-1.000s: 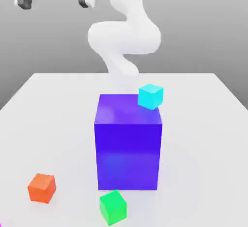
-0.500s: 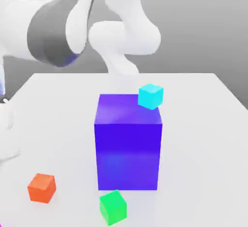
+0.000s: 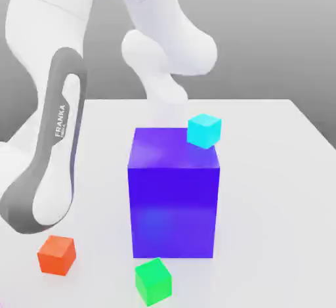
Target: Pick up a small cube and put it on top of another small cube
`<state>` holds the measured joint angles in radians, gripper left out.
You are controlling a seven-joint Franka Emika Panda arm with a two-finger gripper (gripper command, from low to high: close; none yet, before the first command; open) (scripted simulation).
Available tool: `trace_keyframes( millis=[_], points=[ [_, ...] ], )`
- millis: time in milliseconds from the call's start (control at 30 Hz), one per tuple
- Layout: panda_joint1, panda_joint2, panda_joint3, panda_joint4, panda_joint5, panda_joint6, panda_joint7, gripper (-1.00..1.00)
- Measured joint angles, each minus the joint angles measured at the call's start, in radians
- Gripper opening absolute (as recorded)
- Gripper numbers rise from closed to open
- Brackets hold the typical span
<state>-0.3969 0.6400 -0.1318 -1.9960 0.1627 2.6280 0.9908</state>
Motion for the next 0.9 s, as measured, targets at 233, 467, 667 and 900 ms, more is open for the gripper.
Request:
trace_keyframes(
  millis=[233, 467, 667, 900],
  points=[
    [0.041, -0.145, -0.015, -0.063, -0.029, -0.082, 0.019, -1.0],
    [0.185, -0.367, 0.07, -0.311, -0.097, -0.048, 0.061, -1.0],
    [0.296, -0.535, 0.153, -0.519, -0.158, -0.007, 0.103, -1.0],
    [0.311, -0.404, 0.156, -0.537, -0.177, 0.142, 0.117, 1.0]
  ],
)
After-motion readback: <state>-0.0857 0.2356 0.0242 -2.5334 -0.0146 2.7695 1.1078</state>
